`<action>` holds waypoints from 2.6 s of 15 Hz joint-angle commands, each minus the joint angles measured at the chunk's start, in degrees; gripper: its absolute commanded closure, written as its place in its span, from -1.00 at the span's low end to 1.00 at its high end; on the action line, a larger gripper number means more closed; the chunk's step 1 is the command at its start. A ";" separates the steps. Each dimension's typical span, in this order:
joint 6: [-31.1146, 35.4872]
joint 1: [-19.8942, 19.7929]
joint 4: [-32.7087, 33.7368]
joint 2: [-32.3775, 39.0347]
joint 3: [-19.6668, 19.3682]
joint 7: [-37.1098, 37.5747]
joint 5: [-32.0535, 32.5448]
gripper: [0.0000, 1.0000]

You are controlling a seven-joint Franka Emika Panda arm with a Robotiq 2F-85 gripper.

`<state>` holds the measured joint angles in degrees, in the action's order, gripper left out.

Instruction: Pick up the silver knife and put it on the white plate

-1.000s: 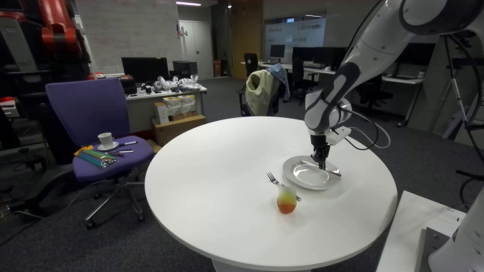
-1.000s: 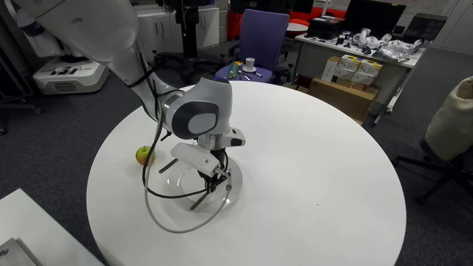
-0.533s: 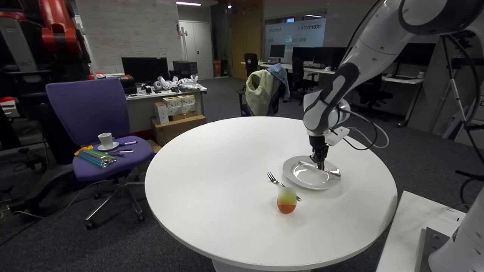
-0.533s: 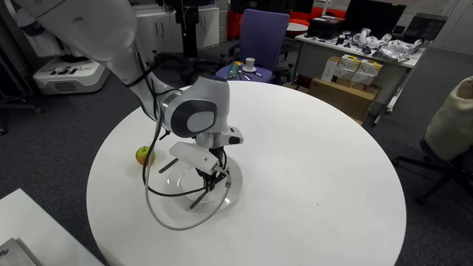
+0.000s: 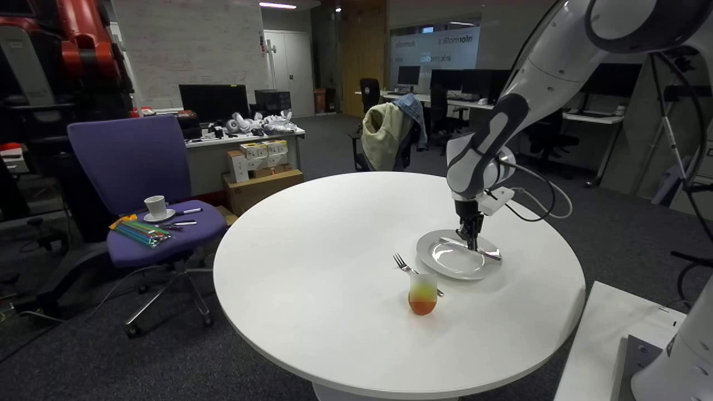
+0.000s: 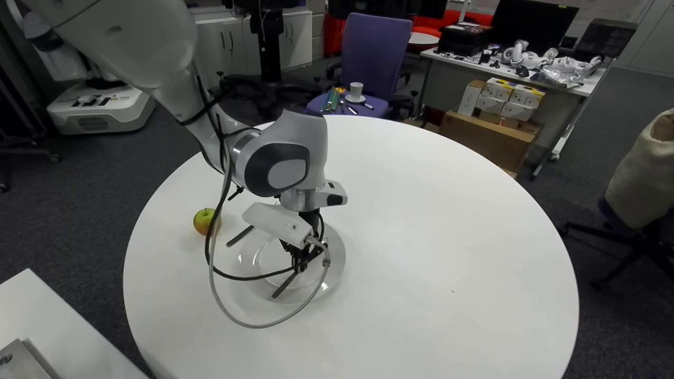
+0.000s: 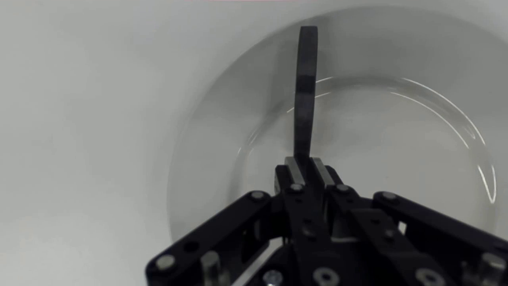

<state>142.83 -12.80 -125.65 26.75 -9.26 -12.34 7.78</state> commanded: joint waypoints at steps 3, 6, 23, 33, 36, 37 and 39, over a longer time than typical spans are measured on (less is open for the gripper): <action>3.93 0.95 0.73 1.14 -1.36 2.33 2.18 0.95; 4.69 0.90 1.07 1.71 -1.36 2.38 2.00 0.95; 4.22 0.88 1.18 1.85 -1.16 2.23 1.75 0.00; 3.53 0.05 0.50 -1.14 -0.44 0.48 0.83 -1.00; 2.27 -0.49 0.49 -2.88 0.13 -0.37 -0.13 -1.00; 2.06 -0.58 0.38 -3.46 0.20 -0.52 -0.35 -1.00; 1.89 -0.70 0.08 -4.77 0.28 -0.74 -0.70 -1.00</action>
<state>145.96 -12.79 -123.97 25.86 -9.46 -11.95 7.89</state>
